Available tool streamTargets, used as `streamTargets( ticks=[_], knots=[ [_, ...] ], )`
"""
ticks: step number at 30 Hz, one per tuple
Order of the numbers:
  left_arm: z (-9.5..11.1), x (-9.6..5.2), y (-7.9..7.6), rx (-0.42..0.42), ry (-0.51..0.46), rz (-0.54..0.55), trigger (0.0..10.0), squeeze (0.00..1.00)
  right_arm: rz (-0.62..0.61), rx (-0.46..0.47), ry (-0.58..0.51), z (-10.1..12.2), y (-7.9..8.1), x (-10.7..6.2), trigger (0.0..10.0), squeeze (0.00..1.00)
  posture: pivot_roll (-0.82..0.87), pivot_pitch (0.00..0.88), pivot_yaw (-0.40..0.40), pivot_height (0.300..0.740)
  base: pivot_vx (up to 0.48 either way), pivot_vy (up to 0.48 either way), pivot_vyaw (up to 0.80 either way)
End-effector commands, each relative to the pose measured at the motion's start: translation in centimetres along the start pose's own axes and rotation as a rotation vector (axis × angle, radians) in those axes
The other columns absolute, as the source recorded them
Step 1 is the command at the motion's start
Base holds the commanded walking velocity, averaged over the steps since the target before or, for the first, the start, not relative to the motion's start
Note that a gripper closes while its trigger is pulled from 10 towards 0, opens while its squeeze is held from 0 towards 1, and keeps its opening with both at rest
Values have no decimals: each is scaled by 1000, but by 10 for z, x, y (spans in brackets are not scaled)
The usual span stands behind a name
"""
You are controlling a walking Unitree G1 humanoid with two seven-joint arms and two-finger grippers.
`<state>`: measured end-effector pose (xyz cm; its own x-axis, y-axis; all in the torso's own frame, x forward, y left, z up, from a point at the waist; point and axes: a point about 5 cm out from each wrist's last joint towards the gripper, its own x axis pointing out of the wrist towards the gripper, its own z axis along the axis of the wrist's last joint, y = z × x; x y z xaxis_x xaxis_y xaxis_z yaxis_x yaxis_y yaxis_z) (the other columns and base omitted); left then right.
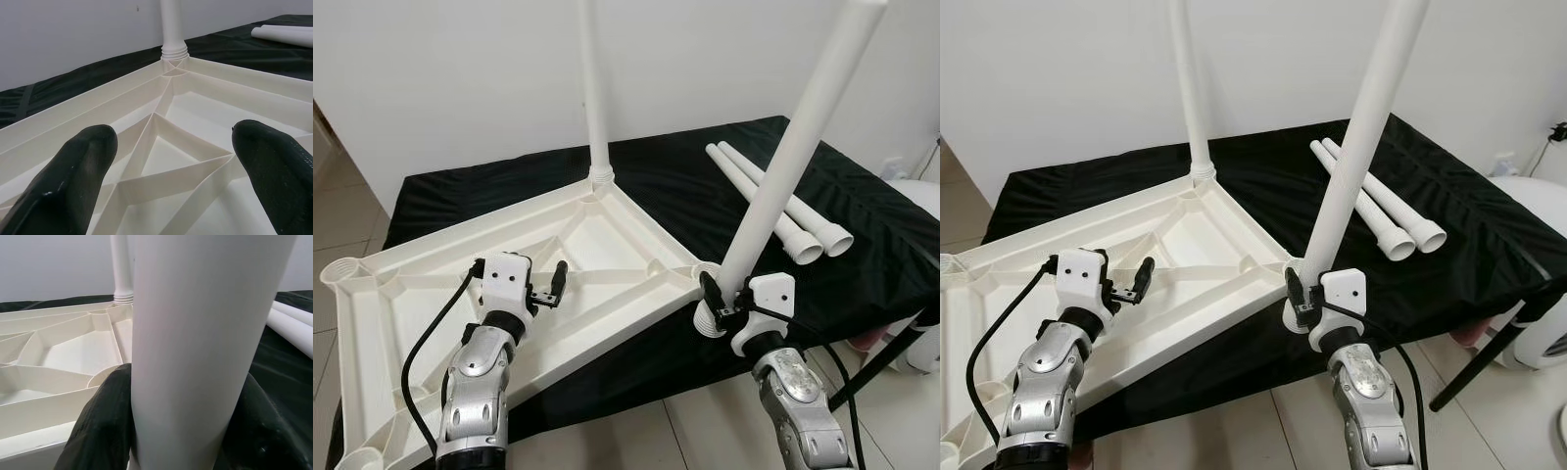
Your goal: Building children table
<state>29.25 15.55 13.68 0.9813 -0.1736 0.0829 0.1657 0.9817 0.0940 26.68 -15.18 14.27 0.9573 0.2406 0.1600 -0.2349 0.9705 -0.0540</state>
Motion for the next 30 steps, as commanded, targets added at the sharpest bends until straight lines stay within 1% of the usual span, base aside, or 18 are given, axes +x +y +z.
streamTargets(
  ticks=[1, 9, 30],
  knots=[
    [-8, -6, -3, -42, 27, 157, 10000, 0, 9, -9, -8, 0, 1, 1, 10000, 0, -87, 0, 58, 740, 0, 0, 0],
    [-10, -6, -5, -39, 27, 147, 10000, 0, 5, -17, -8, -1, -2, 0, 10000, 0, -95, 0, 59, 740, 0, 0, 0],
    [-9, -8, -7, -33, 23, 137, 10000, 0, 14, -20, 2, -4, 0, -3, 10000, 0, -90, 0, 57, 740, 0, 0, 0]
  ],
)
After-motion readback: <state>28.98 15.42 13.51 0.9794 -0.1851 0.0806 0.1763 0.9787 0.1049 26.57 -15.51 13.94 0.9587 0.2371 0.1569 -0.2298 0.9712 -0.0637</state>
